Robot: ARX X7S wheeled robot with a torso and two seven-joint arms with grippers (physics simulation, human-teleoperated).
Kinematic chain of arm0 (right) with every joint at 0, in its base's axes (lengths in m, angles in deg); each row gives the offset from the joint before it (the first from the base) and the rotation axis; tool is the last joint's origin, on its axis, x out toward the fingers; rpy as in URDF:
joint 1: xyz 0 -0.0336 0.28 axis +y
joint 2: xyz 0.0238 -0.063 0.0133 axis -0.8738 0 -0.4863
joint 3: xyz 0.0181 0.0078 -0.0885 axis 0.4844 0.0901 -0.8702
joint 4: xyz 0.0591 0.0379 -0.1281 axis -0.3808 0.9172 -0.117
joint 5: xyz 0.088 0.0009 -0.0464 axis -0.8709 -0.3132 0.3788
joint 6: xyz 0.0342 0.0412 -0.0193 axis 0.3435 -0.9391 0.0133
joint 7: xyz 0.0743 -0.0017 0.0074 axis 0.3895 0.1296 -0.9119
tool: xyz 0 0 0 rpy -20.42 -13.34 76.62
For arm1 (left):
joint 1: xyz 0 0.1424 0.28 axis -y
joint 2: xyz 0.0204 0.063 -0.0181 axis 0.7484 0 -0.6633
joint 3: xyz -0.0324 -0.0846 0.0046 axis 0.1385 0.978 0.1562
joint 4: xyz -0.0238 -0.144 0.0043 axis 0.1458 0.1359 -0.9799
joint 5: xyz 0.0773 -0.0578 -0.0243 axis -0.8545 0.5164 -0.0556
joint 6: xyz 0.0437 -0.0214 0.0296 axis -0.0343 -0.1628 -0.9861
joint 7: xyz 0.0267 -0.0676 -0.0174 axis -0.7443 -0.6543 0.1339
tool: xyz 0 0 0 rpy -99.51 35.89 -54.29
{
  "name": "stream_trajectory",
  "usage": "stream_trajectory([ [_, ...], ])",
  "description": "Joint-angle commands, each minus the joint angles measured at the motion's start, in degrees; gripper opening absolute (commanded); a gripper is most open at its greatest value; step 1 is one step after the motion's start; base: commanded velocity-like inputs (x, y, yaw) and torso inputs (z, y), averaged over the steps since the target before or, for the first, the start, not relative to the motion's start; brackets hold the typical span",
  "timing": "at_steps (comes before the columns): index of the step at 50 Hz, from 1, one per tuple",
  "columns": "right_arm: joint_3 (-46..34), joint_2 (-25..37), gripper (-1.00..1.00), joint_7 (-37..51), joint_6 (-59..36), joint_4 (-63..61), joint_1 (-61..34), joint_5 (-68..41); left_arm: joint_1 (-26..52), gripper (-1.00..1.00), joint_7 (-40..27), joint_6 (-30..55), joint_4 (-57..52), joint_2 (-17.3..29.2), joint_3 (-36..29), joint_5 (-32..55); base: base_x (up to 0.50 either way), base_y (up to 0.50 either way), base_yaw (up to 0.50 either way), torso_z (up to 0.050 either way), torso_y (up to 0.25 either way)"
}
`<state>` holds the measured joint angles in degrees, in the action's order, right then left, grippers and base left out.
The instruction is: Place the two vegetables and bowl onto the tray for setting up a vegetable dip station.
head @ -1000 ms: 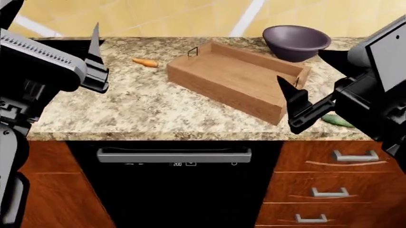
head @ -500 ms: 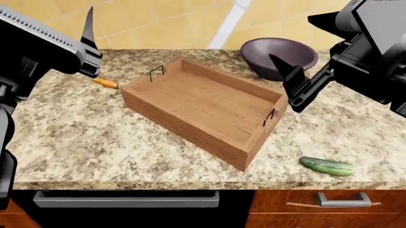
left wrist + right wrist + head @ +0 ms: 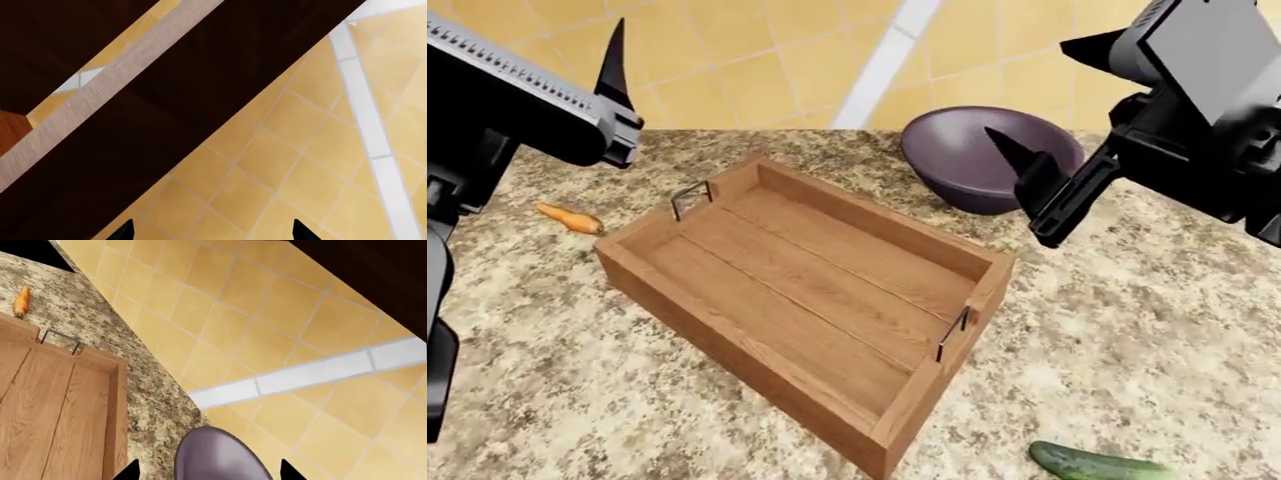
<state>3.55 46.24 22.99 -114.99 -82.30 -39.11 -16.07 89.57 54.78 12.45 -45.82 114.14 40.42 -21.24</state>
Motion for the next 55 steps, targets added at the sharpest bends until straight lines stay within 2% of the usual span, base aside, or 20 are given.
stream_trajectory([
  [1, 2.61, 2.40, 1.00, -5.85, -10.07, -6.21, -4.60, -7.30, 1.00, 1.00, -0.41, -2.86, 2.34, -0.45, -0.76, -0.43, 0.00, 0.00, 0.00, 0.000, 0.000],
  [3, 2.71, 5.58, 1.00, -9.17, -12.35, -9.31, -6.36, -9.97, 1.56, 1.00, -0.72, -3.69, 3.22, -0.92, -0.84, -0.45, 0.00, 0.00, 0.00, 0.000, 0.000],
  [4, 7.91, 5.52, 1.00, -10.82, -15.16, -10.59, -6.11, -13.18, 1.93, 1.00, -0.94, -4.38, 3.60, -1.32, -0.95, -0.44, 0.00, 0.00, 0.00, 0.000, 0.000],
  [6, 8.32, 8.23, 1.00, -13.39, -20.09, -12.56, -8.31, -16.54, 2.41, 1.00, -1.20, -5.27, 4.39, -1.96, -1.45, -0.58, 0.00, 0.00, 0.00, 0.000, 0.000],
  [7, 1.38, 12.37, 1.00, -15.46, -21.35, -12.85, -13.33, -18.70, 2.59, 1.00, -1.32, -6.05, 5.01, -2.37, -1.77, -0.59, 0.00, 0.00, 0.00, 0.000, 0.000],
  [8, -0.79, 13.89, 1.00, -14.34, -21.41, -12.27, -15.76, -21.87, 2.70, 1.00, -1.40, -6.48, 5.37, -2.56, -1.95, -0.64, 0.00, 0.00, 0.00, 0.000, 0.000],
  [10, -12.13, 19.53, 1.00, -10.20, -21.45, -10.52, -26.69, -33.84, 3.30, 1.00, -1.82, -7.93, 6.92, -3.33, -2.41, -0.80, 0.00, 0.00, 0.00, 0.000, 0.000],
  [11, -14.55, 20.23, 1.00, -9.14, -21.37, -10.46, -29.29, -36.45, 3.41, 1.00, -1.91, -8.17, 7.22, -3.46, -2.46, -0.81, 0.00, 0.00, 0.00, 0.000, 0.000],
  [13, -23.55, 23.31, 1.00, -13.56, -21.30, -11.91, -36.74, -37.48, 3.60, 1.00, -2.34, -9.13, 8.11, -4.00, -2.53, -0.80, 0.00, 0.00, 0.00, 0.000, 0.000],
  [18, -41.25, 28.29, 1.00, -30.55, -16.79, -16.82, -46.72, -24.28, 3.89, 1.00, -2.52, -10.36, 8.81, -4.32, -2.56, -0.63, 0.00, 0.00, 0.00, 0.000, 0.000],
  [21, -44.62, 27.46, 1.00, -34.20, -16.19, -17.04, -49.08, -21.88, 4.62, 1.00, -2.41, -10.80, 9.49, -4.48, -2.76, -0.62, 0.00, 0.00, 0.00, 0.000, 0.000],
  [24, -52.93, 27.23, 1.00, -39.54, -13.59, -17.06, -52.46, -14.36, 4.68, 1.00, -2.28, -11.18, 9.42, -4.19, -2.66, -0.57, 0.00, 0.00, 0.00, 0.000, 0.000],
  [29, -56.95, 24.39, 1.00, -43.89, -12.92, -15.06, -55.83, -11.62, 4.52, 1.00, -2.55, -10.89, 9.05, -3.76, -2.31, -0.80, 0.00, 0.00, 0.00, 0.000, 0.000],
  [32, -59.58, 25.13, 1.00, -45.73, -10.76, -14.39, -56.93, -9.27, 4.28, 1.00, -2.66, -11.00, 8.70, -3.69, -2.29, -0.84, 0.00, 0.00, 0.00, 0.000, 0.000],
  [41, -60.13, 25.23, 1.00, -47.15, -11.41, -15.70, -57.25, -10.39, 3.50, 1.00, -2.70, -11.70, 8.82, -3.54, -2.12, -0.52, 0.00, 0.00, 0.00, 0.000, 0.000],
  [49, -57.46, 23.75, 1.00, -45.18, -14.45, -17.22, -54.71, -14.74, 2.36, 1.00, -3.09, -12.45, 8.88, -3.13, -1.34, -0.16, 0.00, 0.00, 0.00, 0.000, 0.000],
  [55, -52.48, 22.56, 1.00, -42.52, -19.29, -19.30, -52.30, -21.05, 1.58, 1.00, -3.45, -13.25, 9.29, -3.16, -1.14, -0.04, 0.00, 0.00, 0.00, 0.000, 0.000],
])
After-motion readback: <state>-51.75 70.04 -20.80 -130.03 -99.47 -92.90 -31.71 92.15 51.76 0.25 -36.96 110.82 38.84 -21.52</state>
